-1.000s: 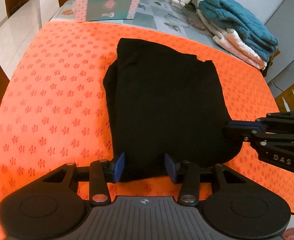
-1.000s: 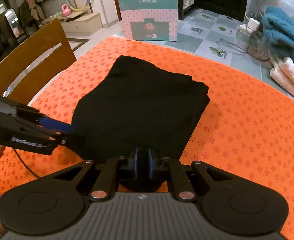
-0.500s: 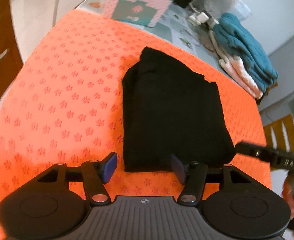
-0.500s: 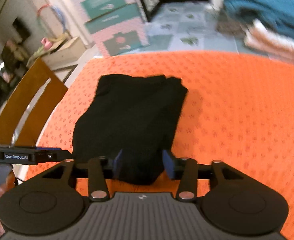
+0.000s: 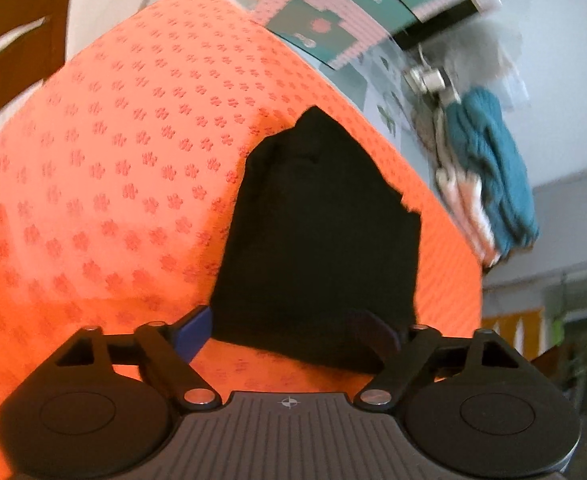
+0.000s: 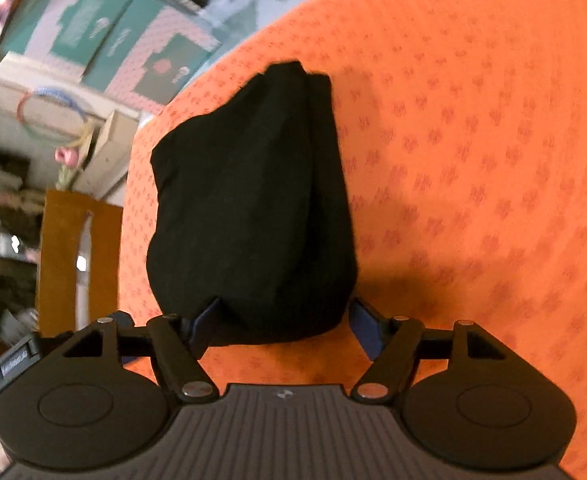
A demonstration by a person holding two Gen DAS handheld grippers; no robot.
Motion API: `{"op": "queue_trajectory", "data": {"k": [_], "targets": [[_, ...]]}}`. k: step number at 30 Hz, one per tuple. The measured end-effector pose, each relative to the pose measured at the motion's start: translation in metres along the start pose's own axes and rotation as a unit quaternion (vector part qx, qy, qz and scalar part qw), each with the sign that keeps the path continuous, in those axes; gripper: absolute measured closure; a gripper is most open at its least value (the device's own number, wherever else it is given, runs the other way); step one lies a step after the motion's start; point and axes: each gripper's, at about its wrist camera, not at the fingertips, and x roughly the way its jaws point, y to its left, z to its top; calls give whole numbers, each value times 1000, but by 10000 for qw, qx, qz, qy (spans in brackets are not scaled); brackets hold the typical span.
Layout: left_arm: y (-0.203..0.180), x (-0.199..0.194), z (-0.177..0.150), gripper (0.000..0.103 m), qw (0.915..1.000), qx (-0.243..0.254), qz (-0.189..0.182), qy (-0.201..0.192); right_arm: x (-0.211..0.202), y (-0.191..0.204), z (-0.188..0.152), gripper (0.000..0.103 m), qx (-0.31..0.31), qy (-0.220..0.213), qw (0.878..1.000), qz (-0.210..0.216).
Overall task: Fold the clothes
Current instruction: 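Grasp the folded black bundle with both tools and lift it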
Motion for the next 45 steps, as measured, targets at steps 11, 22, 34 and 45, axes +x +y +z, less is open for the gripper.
{"op": "queue_trajectory", "data": {"k": [11, 22, 34, 45], "targets": [[1, 26, -5, 5, 9827, -1693, -741, 153, 7, -6, -2, 46, 1203, -48, 9923, 295], [13, 45, -5, 23, 9666, -2434, -803, 14, -7, 34, -14, 52, 1151, 192, 9906, 712], [16, 32, 9, 56, 9571, -2772, -825, 169, -6, 11, -4, 13, 956, 227, 9878, 1209], [18, 23, 18, 56, 9444, -3154, -881, 281, 29, -40, 16, 2, 2618, 94, 9449, 1961]]}}
